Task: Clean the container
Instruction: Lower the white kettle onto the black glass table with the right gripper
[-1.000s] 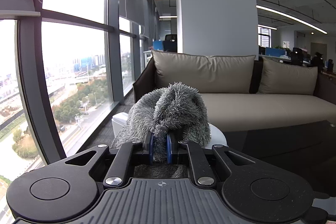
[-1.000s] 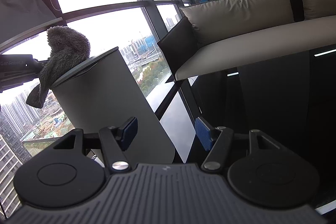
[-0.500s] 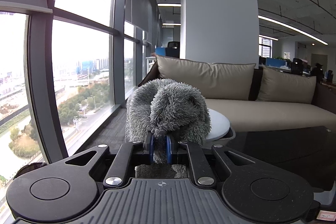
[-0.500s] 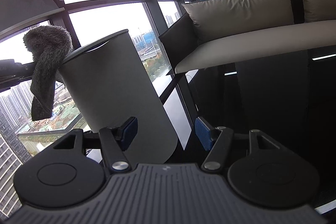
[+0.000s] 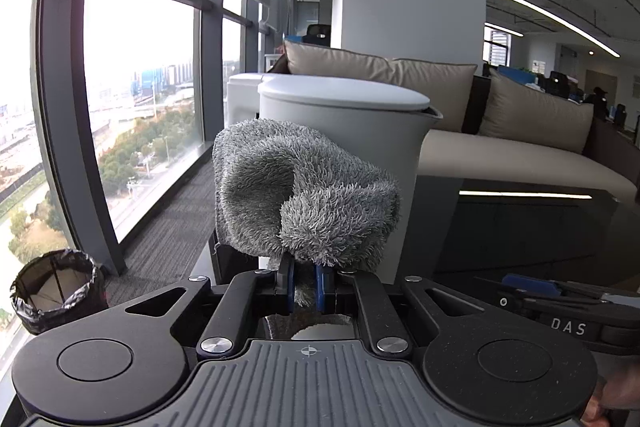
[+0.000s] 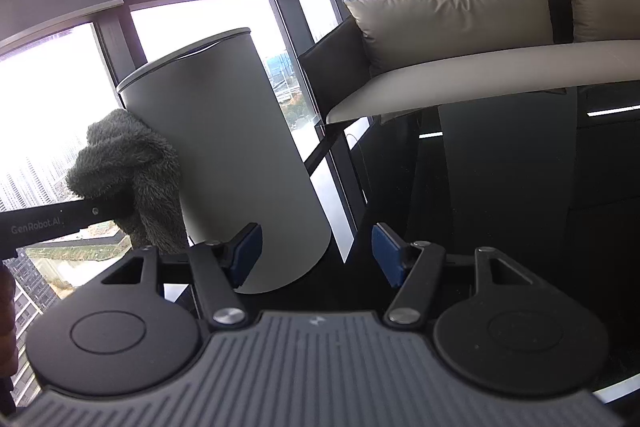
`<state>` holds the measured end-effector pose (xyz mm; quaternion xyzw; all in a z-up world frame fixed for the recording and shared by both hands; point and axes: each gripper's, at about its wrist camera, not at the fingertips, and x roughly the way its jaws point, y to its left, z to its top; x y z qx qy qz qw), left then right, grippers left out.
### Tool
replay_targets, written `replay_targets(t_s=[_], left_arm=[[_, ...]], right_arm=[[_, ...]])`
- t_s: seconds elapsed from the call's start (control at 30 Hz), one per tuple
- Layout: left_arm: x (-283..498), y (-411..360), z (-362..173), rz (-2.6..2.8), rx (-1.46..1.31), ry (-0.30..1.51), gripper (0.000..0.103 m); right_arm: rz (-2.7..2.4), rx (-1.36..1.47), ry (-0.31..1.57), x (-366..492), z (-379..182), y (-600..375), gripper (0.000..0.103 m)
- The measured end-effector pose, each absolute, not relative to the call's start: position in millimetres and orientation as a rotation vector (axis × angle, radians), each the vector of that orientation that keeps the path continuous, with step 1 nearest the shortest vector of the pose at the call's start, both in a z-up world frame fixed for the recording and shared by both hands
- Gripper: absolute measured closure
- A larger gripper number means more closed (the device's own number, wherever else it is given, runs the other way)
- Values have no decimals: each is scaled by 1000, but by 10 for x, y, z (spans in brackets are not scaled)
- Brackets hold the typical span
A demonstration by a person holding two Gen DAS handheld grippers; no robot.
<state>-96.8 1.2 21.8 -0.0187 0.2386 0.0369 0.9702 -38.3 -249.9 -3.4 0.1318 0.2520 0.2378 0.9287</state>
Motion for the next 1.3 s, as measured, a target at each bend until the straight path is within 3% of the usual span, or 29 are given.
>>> replay_targets(t_s=[0.33, 0.7, 1.0, 1.17, 1.3], left_arm=[[-897, 109, -105, 44, -63, 624, 94], [-975, 209, -314, 46, -92, 674, 83], [-1043, 261, -345, 76, -106, 674, 58], [-1107, 316, -292, 90, -120, 659, 32], [-1172, 325, -230, 95, -121, 652, 21]], right_arm=[[482, 268, 550, -469, -150, -2486, 39], [479, 258, 571, -556, -207, -2426, 39], [482, 246, 583, -723, -216, -2320, 38], [491, 234, 586, -832, -215, -2263, 31], [498, 231, 581, -941, -189, -2208, 23]])
